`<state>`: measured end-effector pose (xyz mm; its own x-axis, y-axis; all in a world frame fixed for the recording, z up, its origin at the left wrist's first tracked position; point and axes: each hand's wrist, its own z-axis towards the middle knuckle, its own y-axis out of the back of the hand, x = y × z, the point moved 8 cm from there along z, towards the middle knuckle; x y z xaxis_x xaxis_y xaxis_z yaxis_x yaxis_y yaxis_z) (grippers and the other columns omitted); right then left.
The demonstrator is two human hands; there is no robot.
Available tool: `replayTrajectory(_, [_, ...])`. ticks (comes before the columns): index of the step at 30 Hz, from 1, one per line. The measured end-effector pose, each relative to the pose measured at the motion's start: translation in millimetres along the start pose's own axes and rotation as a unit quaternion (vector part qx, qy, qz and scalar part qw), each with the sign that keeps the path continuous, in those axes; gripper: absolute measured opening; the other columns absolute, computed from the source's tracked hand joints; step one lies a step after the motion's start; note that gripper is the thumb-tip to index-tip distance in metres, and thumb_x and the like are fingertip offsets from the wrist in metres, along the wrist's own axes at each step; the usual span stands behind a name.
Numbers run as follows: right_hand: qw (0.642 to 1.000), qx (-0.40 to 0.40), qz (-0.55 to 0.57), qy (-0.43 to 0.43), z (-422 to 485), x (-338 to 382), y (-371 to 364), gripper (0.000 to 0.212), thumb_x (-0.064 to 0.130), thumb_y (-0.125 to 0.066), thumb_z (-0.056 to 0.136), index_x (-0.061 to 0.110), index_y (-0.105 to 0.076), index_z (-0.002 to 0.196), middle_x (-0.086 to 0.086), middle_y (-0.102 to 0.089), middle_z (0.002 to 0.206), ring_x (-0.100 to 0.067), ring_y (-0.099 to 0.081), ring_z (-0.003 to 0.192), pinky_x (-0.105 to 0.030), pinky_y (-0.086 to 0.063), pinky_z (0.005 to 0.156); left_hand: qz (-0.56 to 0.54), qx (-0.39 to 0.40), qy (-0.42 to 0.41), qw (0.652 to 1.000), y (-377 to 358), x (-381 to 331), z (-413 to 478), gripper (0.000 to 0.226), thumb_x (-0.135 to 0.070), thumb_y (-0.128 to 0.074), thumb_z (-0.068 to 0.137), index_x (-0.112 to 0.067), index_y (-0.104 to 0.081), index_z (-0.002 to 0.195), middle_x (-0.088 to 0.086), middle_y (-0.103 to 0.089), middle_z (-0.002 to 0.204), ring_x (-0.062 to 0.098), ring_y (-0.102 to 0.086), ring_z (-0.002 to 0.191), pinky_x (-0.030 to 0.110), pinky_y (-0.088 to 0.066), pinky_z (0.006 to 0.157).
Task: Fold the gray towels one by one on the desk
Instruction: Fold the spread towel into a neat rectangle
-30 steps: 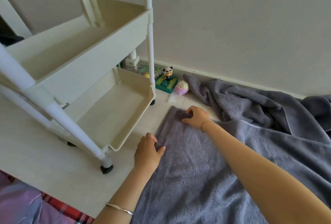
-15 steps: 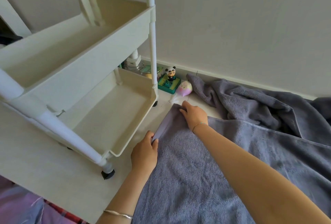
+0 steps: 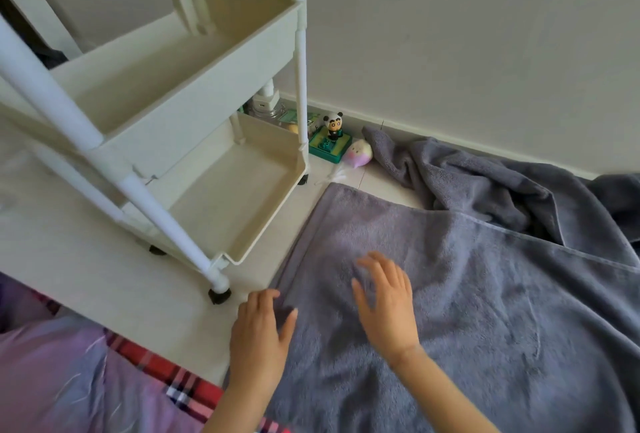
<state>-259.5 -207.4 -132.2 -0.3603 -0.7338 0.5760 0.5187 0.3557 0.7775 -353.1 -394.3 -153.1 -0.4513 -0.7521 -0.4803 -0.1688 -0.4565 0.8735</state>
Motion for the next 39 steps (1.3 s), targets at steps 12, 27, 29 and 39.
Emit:
replayTrajectory(12, [0.989, 0.100, -0.048, 0.100, -98.9, 29.6, -29.6, 0.033, 0.034, -0.047, 0.087, 0.023, -0.057, 0.116, 0.002, -0.055, 0.128, -0.017, -0.044, 0.122, -0.036, -0.025, 0.108, -0.085, 0.132, 0.117, 0.981, 20.0, 43.4, -39.2, 0.023, -0.031, -0.065, 0.088, -0.012, -0.057, 0.095, 0.002, -0.059, 0.084, 0.019, -0.055, 0.078, 0.026, -0.042, 0.068])
replayTrajectory(27, [0.982, 0.154, -0.079, 0.074, -121.1, 19.5, -16.1, 0.048, 0.041, -0.034, 0.094, 0.021, -0.047, 0.135, 0.002, -0.045, 0.143, -0.018, -0.041, 0.132, -0.031, -0.009, 0.116, 0.084, 0.015, 0.083, 0.993, 38.9, 32.7, -41.9, 0.024, -0.010, -0.066, 0.084, -0.013, -0.052, 0.104, 0.009, -0.055, 0.105, 0.028, -0.055, 0.094, 0.038, -0.049, 0.072])
replayTrajectory(29, [0.985, 0.144, -0.062, 0.067, -123.5, 12.4, -4.8, 0.049, 0.043, -0.032, 0.095, 0.022, -0.045, 0.137, 0.004, -0.041, 0.146, -0.016, -0.035, 0.135, -0.030, -0.009, 0.118, 0.080, -0.025, -0.004, 0.996, 33.6, 7.0, -41.7, 0.040, -0.010, -0.068, 0.081, -0.008, -0.057, 0.119, 0.013, -0.059, 0.117, 0.033, -0.058, 0.105, 0.042, -0.051, 0.082])
replayTrajectory(39, [0.987, -0.058, 0.078, -0.125, -130.8, -70.6, 134.3, 0.031, 0.014, -0.059, 0.090, 0.018, -0.055, 0.121, 0.004, -0.052, 0.122, -0.008, -0.048, 0.115, -0.024, -0.037, 0.102, 0.093, 0.205, -0.252, 0.941, -65.8, -117.7, -87.0, 0.078, -0.064, 0.019, 0.082, -0.030, 0.001, 0.150, -0.002, 0.005, 0.158, 0.023, 0.006, 0.146, 0.039, 0.012, 0.114])
